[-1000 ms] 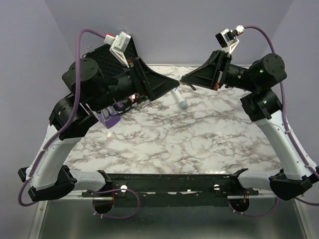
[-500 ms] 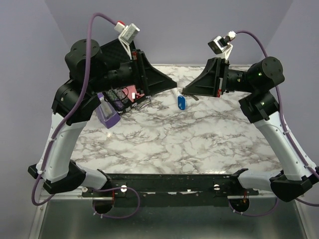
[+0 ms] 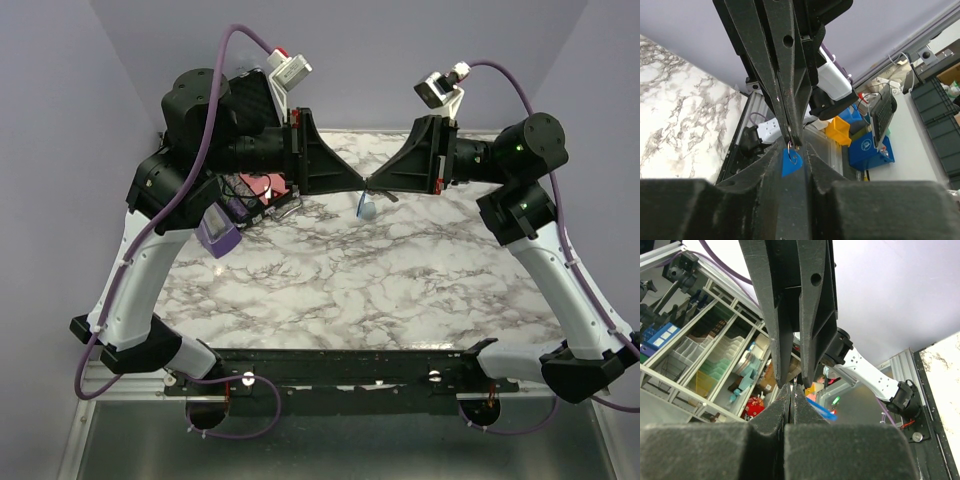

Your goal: Remove the keys from the keyring

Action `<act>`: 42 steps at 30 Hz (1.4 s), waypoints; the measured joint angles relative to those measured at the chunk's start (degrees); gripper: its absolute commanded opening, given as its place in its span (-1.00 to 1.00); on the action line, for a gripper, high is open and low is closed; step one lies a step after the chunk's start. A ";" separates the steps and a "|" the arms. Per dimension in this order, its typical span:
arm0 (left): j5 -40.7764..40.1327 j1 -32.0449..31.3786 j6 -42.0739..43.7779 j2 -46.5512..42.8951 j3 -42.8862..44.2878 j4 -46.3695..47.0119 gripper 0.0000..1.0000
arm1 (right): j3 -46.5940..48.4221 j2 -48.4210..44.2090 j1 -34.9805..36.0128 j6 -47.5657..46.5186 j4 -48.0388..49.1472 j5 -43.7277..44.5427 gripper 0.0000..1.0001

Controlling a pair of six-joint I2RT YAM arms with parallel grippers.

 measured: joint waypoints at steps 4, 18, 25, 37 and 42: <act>0.37 0.00 0.00 -0.02 0.00 -0.20 -0.81 | 0.00 0.15 0.00 0.00 0.15 -0.02 -0.98; -4.13 -1.25 -1.68 -0.68 -0.04 -0.52 -1.00 | 0.76 0.63 -0.02 -0.61 1.01 -0.07 -0.98; -14.45 -3.52 -5.46 -3.48 -2.27 1.84 -1.00 | 1.77 0.87 0.02 -1.22 1.62 4.15 -0.98; -31.08 -8.28 -11.13 -4.92 -3.82 6.23 -1.00 | 2.62 1.49 -0.07 -1.01 4.96 10.93 -0.98; -36.96 -10.01 -13.14 -5.31 -4.59 7.61 -1.00 | 2.60 1.51 -0.07 -0.74 5.86 13.33 -0.99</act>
